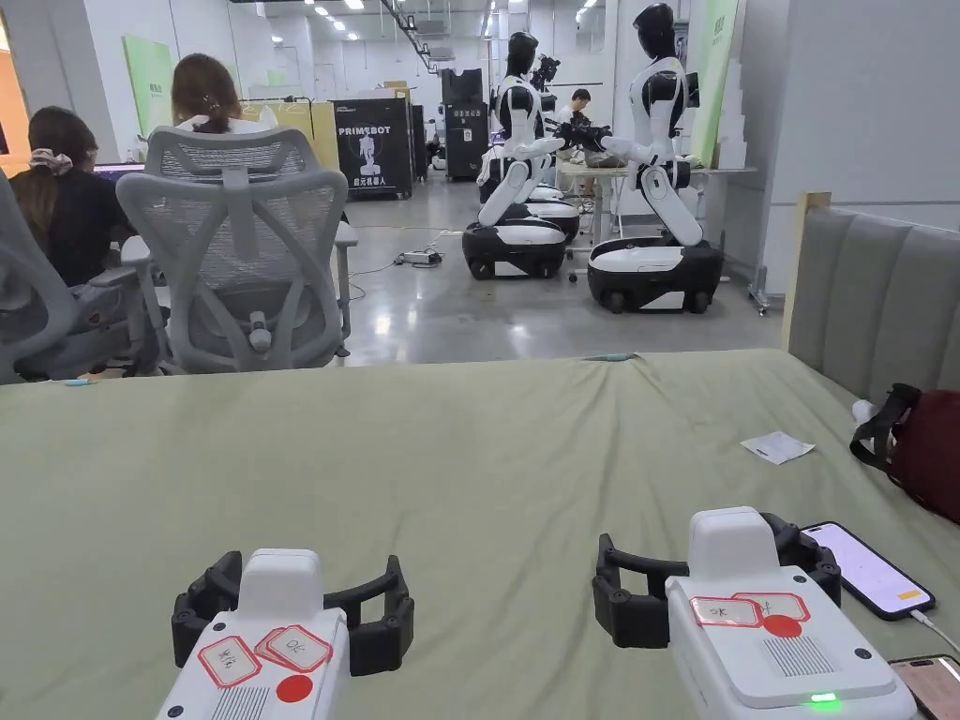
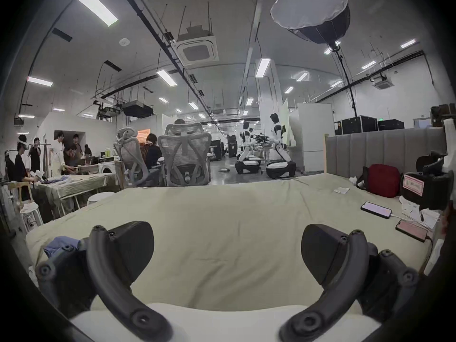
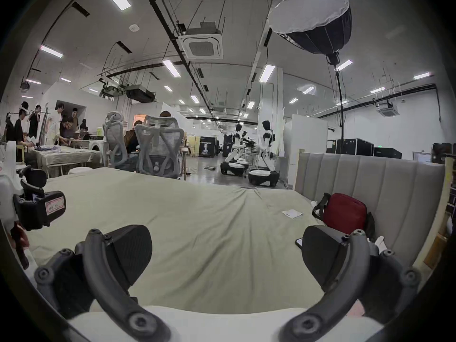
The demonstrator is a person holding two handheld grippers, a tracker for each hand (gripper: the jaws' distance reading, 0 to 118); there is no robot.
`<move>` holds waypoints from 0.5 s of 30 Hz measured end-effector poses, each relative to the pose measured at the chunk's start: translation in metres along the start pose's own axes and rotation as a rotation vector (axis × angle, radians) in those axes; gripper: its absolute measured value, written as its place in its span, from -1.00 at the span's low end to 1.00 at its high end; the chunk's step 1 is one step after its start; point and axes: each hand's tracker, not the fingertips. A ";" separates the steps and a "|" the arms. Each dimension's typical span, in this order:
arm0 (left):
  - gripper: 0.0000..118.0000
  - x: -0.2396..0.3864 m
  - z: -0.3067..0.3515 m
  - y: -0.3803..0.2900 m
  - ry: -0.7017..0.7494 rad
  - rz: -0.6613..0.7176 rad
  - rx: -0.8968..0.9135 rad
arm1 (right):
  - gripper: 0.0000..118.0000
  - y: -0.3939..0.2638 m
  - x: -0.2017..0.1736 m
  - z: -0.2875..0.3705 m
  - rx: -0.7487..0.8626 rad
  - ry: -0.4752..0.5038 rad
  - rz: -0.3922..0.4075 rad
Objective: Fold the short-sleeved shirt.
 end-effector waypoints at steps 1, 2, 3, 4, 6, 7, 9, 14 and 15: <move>1.00 0.001 0.000 0.001 0.002 -0.003 0.000 | 1.00 0.004 0.001 0.002 -0.001 -0.002 0.000; 1.00 0.001 0.000 0.001 0.005 -0.003 0.002 | 1.00 0.002 0.000 0.002 0.000 -0.010 0.002; 1.00 0.001 0.000 0.001 0.005 -0.002 0.004 | 1.00 0.000 0.000 0.003 0.004 -0.018 0.004; 1.00 -0.001 0.001 0.002 0.003 0.002 0.007 | 1.00 -0.002 0.000 0.004 0.006 -0.022 0.005; 1.00 -0.001 0.002 0.003 0.000 0.008 0.010 | 1.00 0.004 0.001 0.006 0.009 -0.020 0.006; 1.00 0.000 0.002 0.002 0.001 0.008 0.012 | 1.00 0.003 0.001 0.006 0.010 -0.021 0.005; 1.00 -0.002 0.003 0.004 0.001 0.004 0.004 | 1.00 0.006 0.002 0.006 0.013 -0.022 0.005; 1.00 -0.001 0.004 0.002 -0.005 0.001 0.008 | 1.00 0.007 0.002 0.008 0.015 -0.025 0.009; 1.00 -0.001 0.005 0.003 -0.009 0.000 0.010 | 1.00 0.006 0.002 0.010 0.015 -0.024 0.010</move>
